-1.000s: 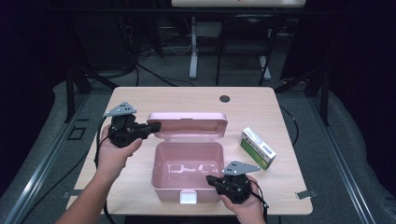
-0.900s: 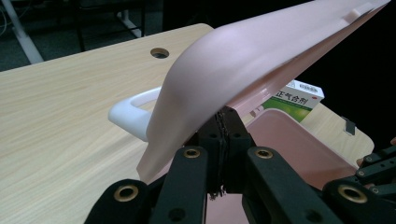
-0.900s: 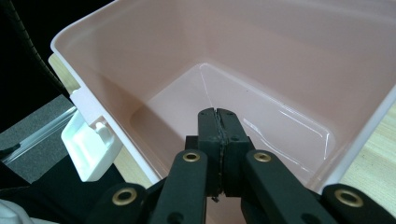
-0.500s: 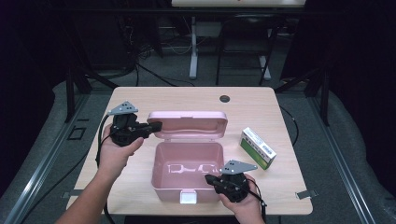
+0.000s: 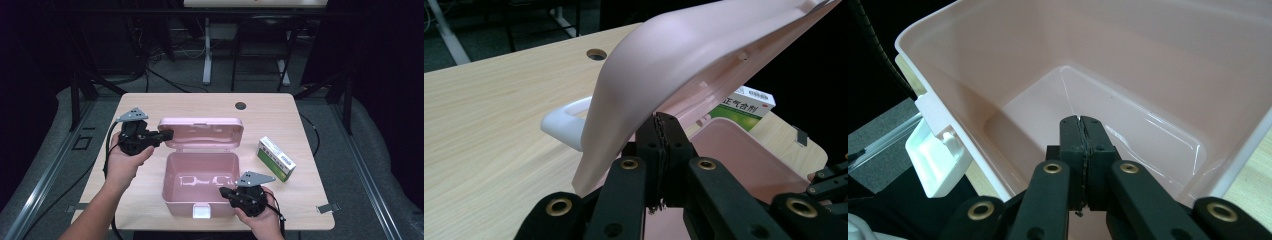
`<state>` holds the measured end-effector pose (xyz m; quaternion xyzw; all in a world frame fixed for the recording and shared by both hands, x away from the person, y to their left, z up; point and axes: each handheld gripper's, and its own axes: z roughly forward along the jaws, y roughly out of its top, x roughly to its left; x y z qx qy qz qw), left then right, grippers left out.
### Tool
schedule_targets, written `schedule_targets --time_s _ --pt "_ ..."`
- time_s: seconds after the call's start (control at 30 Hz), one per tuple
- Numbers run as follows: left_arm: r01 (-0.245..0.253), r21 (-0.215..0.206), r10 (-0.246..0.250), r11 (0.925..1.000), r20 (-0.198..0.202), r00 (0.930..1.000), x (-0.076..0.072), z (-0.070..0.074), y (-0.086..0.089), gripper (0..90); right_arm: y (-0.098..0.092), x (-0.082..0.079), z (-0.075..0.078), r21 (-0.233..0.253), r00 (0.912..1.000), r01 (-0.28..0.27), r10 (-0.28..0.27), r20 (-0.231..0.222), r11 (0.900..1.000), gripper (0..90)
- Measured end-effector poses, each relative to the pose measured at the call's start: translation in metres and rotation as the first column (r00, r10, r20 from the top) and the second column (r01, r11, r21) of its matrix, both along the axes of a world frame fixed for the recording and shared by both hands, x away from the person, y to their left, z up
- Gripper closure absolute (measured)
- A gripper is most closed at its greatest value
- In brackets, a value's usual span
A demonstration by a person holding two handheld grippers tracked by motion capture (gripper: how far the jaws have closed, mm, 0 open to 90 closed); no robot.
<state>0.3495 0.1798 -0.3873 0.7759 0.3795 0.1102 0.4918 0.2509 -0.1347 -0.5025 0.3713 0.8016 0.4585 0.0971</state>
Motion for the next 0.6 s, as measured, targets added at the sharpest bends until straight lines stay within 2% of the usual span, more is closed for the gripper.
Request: schedule_targets --time_s 0.6 --pt "-0.018 0.020 0.018 0.9996 -0.013 0.9998 0.0027 -0.0084 0.0011 88.5 -0.0001 -0.0003 -0.0003 0.001 1.0000 -0.002 0.002 0.003 1.000 88.8"
